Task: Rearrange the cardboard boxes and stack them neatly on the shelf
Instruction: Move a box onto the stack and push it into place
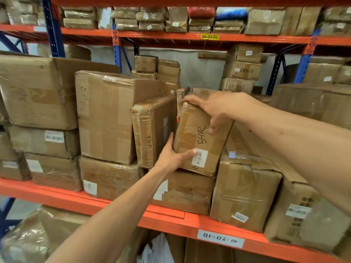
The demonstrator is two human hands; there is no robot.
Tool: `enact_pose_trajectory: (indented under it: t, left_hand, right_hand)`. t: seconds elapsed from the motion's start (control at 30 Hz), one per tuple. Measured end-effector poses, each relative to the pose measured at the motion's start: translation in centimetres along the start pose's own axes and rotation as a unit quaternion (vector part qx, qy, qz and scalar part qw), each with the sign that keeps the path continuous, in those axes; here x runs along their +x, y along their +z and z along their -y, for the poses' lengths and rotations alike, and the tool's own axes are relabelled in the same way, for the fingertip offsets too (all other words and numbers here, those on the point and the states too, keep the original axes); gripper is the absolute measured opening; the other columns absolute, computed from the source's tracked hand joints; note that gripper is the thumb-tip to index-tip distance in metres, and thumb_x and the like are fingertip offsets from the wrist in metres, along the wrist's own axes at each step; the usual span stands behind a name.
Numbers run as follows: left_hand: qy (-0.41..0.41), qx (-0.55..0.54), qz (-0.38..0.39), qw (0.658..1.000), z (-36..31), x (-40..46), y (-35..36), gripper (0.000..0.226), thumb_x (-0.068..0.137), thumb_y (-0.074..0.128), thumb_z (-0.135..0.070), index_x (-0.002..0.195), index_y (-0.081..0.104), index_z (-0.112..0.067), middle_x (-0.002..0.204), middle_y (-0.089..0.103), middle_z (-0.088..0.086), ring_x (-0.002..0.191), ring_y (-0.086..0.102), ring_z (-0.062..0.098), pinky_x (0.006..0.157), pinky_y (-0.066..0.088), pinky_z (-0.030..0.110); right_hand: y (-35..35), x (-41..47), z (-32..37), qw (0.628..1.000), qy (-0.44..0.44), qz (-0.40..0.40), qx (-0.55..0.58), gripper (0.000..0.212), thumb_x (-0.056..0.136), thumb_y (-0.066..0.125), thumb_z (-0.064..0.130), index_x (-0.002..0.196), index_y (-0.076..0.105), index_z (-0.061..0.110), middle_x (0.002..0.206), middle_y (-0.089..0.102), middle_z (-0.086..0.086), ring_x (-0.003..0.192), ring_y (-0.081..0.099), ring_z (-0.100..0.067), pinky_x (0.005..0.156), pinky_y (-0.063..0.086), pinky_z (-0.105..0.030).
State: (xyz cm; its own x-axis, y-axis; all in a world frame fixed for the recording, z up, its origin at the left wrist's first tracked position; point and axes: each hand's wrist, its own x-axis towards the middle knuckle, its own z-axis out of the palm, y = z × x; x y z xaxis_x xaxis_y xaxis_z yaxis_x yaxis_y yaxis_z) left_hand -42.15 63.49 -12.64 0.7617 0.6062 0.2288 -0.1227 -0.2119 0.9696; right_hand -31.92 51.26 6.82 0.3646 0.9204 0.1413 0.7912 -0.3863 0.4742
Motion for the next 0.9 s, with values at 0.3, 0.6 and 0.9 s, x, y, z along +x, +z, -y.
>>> enact_pose_trajectory:
  t: [0.3, 0.6, 0.9]
  left_hand:
    - [0.124, 0.097, 0.015, 0.987, -2.8, 1.3, -1.1, 0.099, 0.068, 0.093, -0.037, 0.151, 0.040, -0.046, 0.143, 0.051, -0.004, 0.127, 0.057, 0.011, 0.102, 0.053, 0.038]
    - [0.202, 0.286, 0.056, 0.935, -9.7, 2.6, 0.5, 0.074, 0.082, 0.083, -0.022, 0.148, 0.051, -0.034, 0.142, 0.048, -0.005, 0.132, 0.047, 0.020, 0.114, 0.041, 0.046]
    - [0.295, 0.369, 0.106, 0.875, -13.4, 1.4, 7.1, 0.068, 0.085, 0.077, -0.018, 0.146, 0.052, -0.035, 0.148, 0.050, 0.002, 0.134, 0.046, 0.023, 0.113, 0.039, 0.049]
  right_hand:
    - [4.5, -4.4, -6.4, 0.971, 0.108, -0.024, 0.211, 0.128, 0.071, 0.092, 0.043, 0.139, -0.015, 0.062, 0.128, 0.057, -0.019, 0.092, 0.059, -0.031, 0.079, 0.057, -0.050]
    - [6.1, -6.3, -7.6, 0.925, 0.158, -0.088, 0.334, 0.119, 0.053, 0.096, 0.054, 0.154, 0.032, 0.051, 0.152, 0.048, -0.011, 0.139, 0.038, -0.035, 0.099, 0.046, -0.052]
    - [9.2, -15.7, -9.9, 0.852, 0.261, -0.207, 0.403, 0.096, 0.057, 0.092, 0.061, 0.144, 0.058, 0.039, 0.123, 0.067, 0.002, 0.077, 0.068, -0.010, 0.057, 0.062, -0.028]
